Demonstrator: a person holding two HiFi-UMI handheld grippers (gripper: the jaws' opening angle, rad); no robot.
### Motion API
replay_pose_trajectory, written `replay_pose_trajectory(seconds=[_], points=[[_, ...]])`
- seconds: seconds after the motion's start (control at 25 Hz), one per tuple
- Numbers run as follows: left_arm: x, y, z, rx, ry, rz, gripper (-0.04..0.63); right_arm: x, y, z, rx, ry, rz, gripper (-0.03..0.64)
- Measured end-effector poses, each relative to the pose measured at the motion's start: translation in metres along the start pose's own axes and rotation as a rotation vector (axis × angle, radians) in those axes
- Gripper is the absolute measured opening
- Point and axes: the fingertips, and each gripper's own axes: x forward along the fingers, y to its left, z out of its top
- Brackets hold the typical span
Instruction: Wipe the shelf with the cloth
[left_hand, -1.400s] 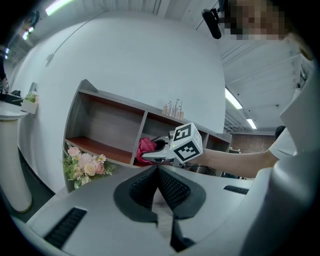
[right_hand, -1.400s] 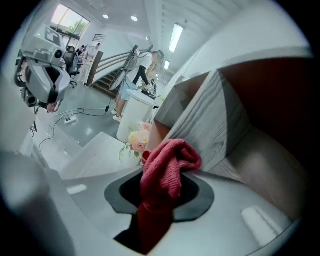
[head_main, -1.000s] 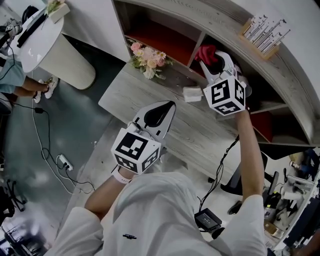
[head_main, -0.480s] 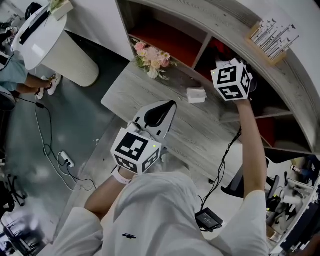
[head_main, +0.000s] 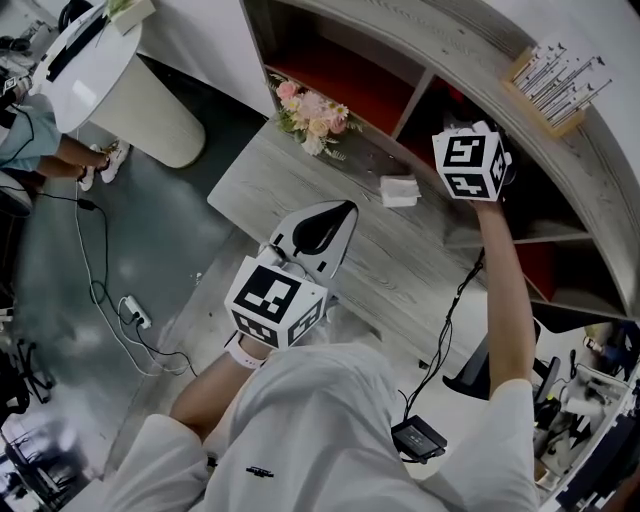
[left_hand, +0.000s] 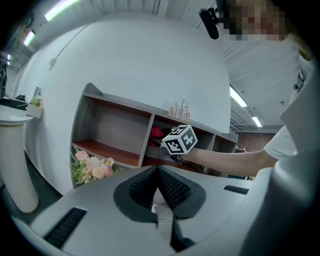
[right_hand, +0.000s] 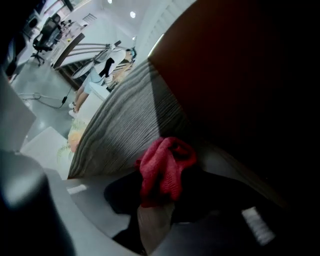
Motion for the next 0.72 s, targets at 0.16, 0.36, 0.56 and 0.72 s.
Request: replay_pose_trajectory(seconds=[0.16, 0.36, 0.56, 0.72], points=[[-0.006, -0.001, 0.000, 0.002, -0.004, 0.005, 0.006, -0.019, -0.021, 0.028, 0.102, -0.127, -0.122, 0.135], [-0.019, -0.002, 0.000, 0.002, -0.011, 0.015, 0.006, -0.026, -0.019, 0.038, 0.104, -0.190, -0.142, 0.135], [-0.030, -0.002, -0.002, 0.008, -0.012, 0.015, 0.006, -0.041, -0.010, 0.052, 0.105, -0.245, -0.165, 0.135], [-0.035, -0.003, -0.002, 0.010, -0.013, 0.014, 0.006, -0.053, -0.001, 0.059, 0.084, -0.271, -0.181, 0.133]])
